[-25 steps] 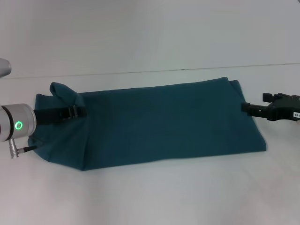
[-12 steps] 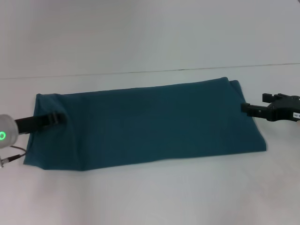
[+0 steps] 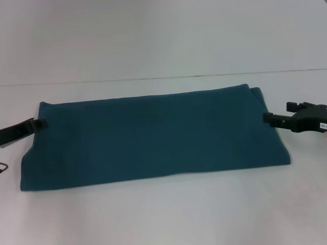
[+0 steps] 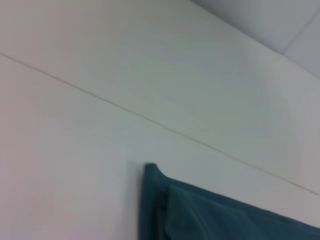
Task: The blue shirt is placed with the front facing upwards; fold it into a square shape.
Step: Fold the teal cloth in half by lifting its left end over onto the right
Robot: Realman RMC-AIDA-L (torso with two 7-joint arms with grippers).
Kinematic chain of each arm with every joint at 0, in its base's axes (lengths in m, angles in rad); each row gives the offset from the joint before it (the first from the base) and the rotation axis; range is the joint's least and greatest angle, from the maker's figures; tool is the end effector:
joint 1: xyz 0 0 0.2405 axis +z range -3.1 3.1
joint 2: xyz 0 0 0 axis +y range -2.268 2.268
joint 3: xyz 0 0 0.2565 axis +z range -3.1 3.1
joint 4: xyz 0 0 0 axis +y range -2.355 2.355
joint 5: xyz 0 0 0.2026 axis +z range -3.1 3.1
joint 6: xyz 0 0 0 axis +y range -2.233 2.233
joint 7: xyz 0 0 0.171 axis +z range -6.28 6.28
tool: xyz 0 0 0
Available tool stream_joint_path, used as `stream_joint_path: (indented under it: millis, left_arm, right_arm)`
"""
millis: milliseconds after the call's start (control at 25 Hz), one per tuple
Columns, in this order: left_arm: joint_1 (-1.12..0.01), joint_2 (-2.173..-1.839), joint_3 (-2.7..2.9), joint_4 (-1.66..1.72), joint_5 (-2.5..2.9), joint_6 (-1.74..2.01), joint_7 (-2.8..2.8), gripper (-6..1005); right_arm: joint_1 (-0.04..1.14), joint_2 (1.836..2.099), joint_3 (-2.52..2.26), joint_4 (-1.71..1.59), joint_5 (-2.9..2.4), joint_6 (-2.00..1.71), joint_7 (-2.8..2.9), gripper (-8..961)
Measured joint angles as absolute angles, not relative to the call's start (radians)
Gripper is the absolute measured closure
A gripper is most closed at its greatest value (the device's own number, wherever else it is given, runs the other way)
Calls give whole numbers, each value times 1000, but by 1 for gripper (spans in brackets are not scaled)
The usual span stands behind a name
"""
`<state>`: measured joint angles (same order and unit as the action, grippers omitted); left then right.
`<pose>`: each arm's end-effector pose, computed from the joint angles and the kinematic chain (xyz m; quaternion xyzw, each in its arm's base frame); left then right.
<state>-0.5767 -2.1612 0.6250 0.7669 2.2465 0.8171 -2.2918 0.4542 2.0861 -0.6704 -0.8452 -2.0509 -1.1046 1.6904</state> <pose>-0.3168 0.4158 0.0038 -0.6785 -0.5948 -0.2088 0.3771 0.3151 0.3841 0.0341 -0.8416 0.3662 0.1639 0.3615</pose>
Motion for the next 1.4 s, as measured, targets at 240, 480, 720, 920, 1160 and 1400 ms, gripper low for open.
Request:
stream_joint_path:
  millis: [240,480,720,920,1160,1400]
  left_arm:
    - [-569,-2163,626,778,2244,797,-2269,643]
    - [-567,-2163,661,805,2197,835,-2263,389]
    - [-574,-2163,667,790,2122,898,-2250,279]
    - [-579,-2162,670,747,2101,899,-2250,179]
    - [-599,-2158,670,674,2101,861,-2234,125]
    - [-608,-2156,670,641,2108,806,-2225,126]
  right_arm:
    - [451,2086,-670,-845,-2051,-1100,1690,38]
    - [450,2086,-670,-844,-2051,-1098,1692,38]
    - [447,2086,-670,-844,-2051,-1098,1693,38]
    - [447,2086,-670,-844,-2051,-1096,1692,38]
    - [447,2086,-670,-842,-2051,-1095,1691,38]
    - [448,2086,-670,-837,-2051,-1093,1690,38]
